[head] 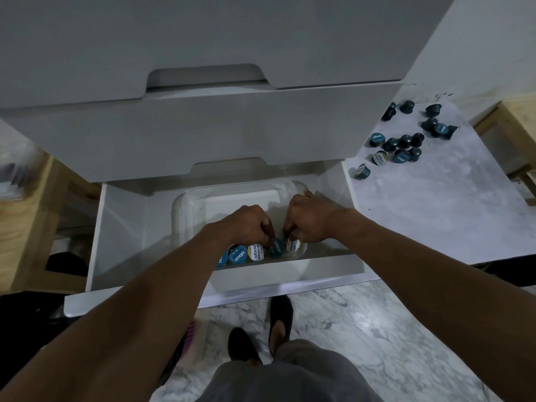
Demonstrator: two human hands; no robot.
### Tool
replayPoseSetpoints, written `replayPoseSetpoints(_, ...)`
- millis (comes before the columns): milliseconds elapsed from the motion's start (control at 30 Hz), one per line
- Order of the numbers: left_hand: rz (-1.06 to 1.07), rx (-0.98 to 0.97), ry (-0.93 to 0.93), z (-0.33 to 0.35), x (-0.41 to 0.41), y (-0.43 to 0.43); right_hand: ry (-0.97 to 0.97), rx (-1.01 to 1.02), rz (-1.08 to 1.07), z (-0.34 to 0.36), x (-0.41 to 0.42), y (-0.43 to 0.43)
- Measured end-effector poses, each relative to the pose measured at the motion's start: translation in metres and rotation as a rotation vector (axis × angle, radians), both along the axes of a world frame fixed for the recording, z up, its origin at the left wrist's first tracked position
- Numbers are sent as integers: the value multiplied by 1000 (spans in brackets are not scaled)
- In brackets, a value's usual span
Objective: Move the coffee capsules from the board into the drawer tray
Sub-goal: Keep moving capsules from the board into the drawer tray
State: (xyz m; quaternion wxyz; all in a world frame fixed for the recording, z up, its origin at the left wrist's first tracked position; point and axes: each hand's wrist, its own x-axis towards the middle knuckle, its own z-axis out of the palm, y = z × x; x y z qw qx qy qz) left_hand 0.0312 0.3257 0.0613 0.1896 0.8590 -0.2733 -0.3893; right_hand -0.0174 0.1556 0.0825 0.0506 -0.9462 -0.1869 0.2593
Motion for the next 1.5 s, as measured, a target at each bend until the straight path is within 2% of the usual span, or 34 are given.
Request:
replayPoseSetpoints(400,45,23,16,4,-3,4,-45,96,-10,-10,-2,-5)
replayPoseSetpoints(600,156,-44,-37,15,-8,12,-105,236,-230,0,-5,-9)
replayPoseSetpoints(833,263,-119,-297,46,-28,26,-238,261,-362,31,-26,-15)
replayPoseSetpoints(1000,221,-191,-706,84,-54,18,-526,258,-591,58,-70,-15)
replayPoseSetpoints(1133,169,-352,-956,112,-91,-2,-703,251,-663,68,-119,-20)
replayPoseSetpoints(1300,81,-441,-1093,124,-138,-37,-794,182,-693,76,-173,-47)
replayPoseSetpoints(1500,29,-479,-1086,124,-173,-89,-824,125,-745,79,-213,-94)
